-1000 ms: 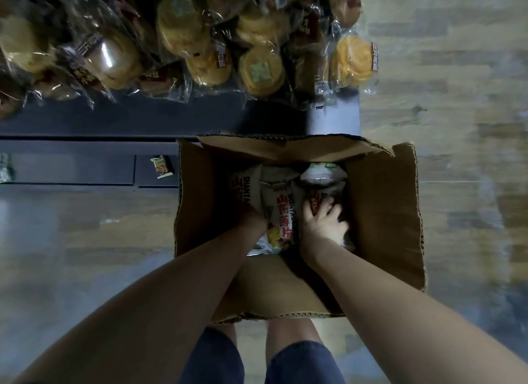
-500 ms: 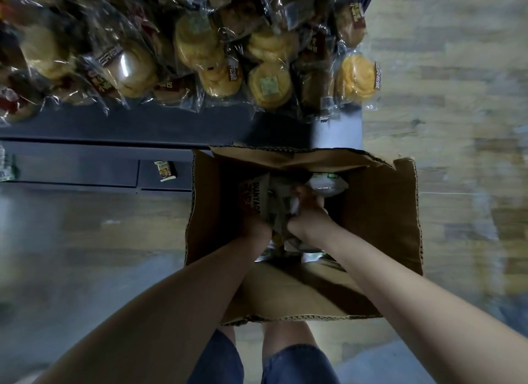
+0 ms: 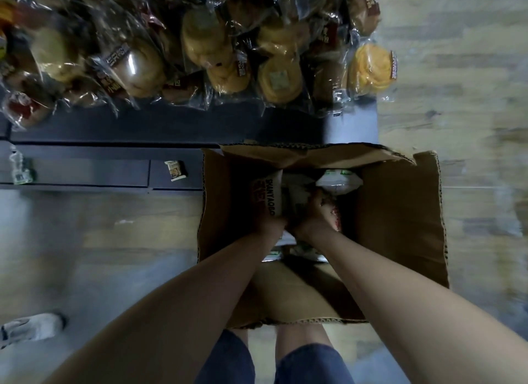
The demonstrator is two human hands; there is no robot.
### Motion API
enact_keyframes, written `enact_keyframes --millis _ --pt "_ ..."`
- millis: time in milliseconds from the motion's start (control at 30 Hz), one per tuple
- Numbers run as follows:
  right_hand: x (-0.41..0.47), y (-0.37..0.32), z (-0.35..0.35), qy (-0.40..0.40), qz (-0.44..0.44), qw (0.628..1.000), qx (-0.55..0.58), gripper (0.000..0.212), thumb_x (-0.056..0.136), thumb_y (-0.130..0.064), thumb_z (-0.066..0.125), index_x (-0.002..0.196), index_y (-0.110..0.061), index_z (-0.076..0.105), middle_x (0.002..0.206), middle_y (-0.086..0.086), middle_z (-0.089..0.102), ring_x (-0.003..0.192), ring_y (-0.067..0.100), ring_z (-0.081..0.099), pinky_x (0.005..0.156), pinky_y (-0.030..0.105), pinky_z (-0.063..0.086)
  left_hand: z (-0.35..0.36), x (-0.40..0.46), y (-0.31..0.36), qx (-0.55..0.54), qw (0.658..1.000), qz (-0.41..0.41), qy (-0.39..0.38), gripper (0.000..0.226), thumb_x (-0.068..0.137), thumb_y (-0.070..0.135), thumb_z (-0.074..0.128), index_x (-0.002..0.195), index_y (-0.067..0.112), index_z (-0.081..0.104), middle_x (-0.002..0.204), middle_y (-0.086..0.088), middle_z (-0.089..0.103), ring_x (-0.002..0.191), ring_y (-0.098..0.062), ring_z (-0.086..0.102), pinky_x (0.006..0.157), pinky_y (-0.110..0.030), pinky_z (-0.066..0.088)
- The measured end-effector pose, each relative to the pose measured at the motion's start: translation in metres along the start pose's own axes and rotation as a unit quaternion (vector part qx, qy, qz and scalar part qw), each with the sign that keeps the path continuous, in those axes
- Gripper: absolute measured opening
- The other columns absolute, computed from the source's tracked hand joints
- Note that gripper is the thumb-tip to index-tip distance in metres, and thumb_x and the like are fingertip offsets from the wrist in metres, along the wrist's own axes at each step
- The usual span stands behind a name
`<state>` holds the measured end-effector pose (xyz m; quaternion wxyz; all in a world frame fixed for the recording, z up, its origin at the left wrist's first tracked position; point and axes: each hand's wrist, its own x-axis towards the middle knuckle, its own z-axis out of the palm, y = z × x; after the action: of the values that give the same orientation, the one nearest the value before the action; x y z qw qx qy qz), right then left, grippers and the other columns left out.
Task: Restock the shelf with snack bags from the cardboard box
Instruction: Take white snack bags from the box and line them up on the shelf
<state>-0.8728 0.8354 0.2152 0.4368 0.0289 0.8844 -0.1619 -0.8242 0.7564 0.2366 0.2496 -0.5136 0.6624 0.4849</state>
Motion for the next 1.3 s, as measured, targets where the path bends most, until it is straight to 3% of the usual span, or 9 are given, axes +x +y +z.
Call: enact_keyframes --millis 200,300,367,433,767,967,1067,1167,1300 --pt "-0.015 -0.002 -0.036 -0.079 0.047 0.994 0.066 0.125 0.058 -0.062 0.072 0.147 -0.004 0.006 0.144 0.007 0.039 0.132 0.025 0.040 0.096 0.028 0.036 -0.021 -0.021 0.012 0.001 1.000 0.001 -0.023 0.084 0.084 0.014 0.067 0.148 0.005 0.015 0.152 -0.015 0.024 0.139 -0.027 0.025 0.108 -0.027 0.026" --pt "-0.034 0.004 -0.060 -0.065 0.042 0.985 0.154 0.082 0.084 -0.025 0.069 0.144 -0.005 0.016 0.123 0.006 0.051 0.101 0.022 0.057 0.082 0.030 0.045 -0.035 -0.037 0.025 0.068 0.996 0.048 -0.029 0.093 0.073 0.026 0.075 0.147 0.011 0.021 0.149 -0.013 0.032 0.133 -0.029 0.035 0.108 -0.035 0.035" --pt "-0.054 0.006 -0.078 -0.053 0.001 0.980 0.190 0.079 0.084 -0.007 0.065 0.144 -0.006 0.012 0.102 0.005 0.051 0.073 0.013 0.054 0.059 0.025 0.047 -0.045 -0.055 0.033 0.128 0.988 0.085 -0.020 0.094 0.074 0.034 0.072 0.148 0.014 0.018 0.149 -0.012 0.031 0.134 -0.030 0.035 0.108 -0.039 0.035" --pt "-0.072 0.005 -0.093 -0.049 -0.056 0.969 0.236 0.080 0.082 -0.002 0.066 0.142 -0.013 0.014 0.113 0.005 0.050 0.074 0.010 0.056 0.051 0.021 0.050 -0.057 -0.074 0.039 0.130 0.984 0.124 -0.017 0.081 0.076 0.033 0.070 0.143 0.014 0.028 0.141 -0.012 0.042 0.127 -0.030 0.045 0.104 -0.039 0.040" --pt "-0.165 -0.011 -0.154 -0.014 -0.231 0.937 0.261 0.044 0.081 -0.017 0.073 0.116 -0.021 0.048 0.099 -0.010 0.061 0.081 -0.006 0.062 0.062 0.009 0.048 -0.114 -0.162 0.039 0.064 0.962 0.264 -0.029 0.050 0.073 0.028 0.075 0.109 0.024 0.041 0.098 0.007 0.058 0.092 -0.014 0.060 0.067 -0.027 0.051" --pt "-0.218 -0.035 -0.181 0.015 -0.289 0.927 0.238 0.047 0.081 -0.014 0.070 0.120 -0.019 0.044 0.093 -0.005 0.064 0.074 0.002 0.064 0.060 0.014 0.051 -0.152 -0.212 0.053 0.008 0.927 0.373 0.030 0.049 0.071 0.021 0.077 0.101 0.029 0.039 0.092 0.012 0.061 0.082 0.000 0.060 0.062 -0.018 0.051" --pt "-0.243 -0.044 -0.195 0.032 -0.322 0.916 0.236 0.061 0.073 -0.016 0.077 0.126 -0.026 0.047 0.106 -0.007 0.066 0.088 -0.002 0.065 0.075 0.019 0.055 -0.175 -0.237 0.064 0.011 0.903 0.424 0.068 0.048 0.070 0.021 0.077 0.095 0.033 0.039 0.089 0.012 0.062 0.080 -0.003 0.062 0.064 -0.030 0.056" --pt "-0.271 -0.055 -0.213 0.048 -0.355 0.897 0.258 0.048 0.076 -0.014 0.076 0.107 -0.037 0.048 0.100 -0.016 0.064 0.081 -0.011 0.061 0.067 0.009 0.050 -0.193 -0.260 0.074 -0.001 0.880 0.464 0.099 0.048 0.068 0.027 0.077 0.097 0.034 0.039 0.092 0.011 0.061 0.084 -0.004 0.062 0.069 -0.038 0.057" --pt "-0.306 -0.077 -0.237 0.078 -0.402 0.872 0.267 0.061 0.059 -0.042 0.079 0.112 -0.035 0.049 0.109 -0.013 0.066 0.098 0.002 0.062 0.088 0.026 0.051 -0.212 -0.283 0.091 -0.036 0.844 0.510 0.163 0.054 0.068 0.035 0.078 0.101 0.037 0.035 0.096 0.018 0.054 0.087 0.006 0.055 0.075 -0.031 0.053"
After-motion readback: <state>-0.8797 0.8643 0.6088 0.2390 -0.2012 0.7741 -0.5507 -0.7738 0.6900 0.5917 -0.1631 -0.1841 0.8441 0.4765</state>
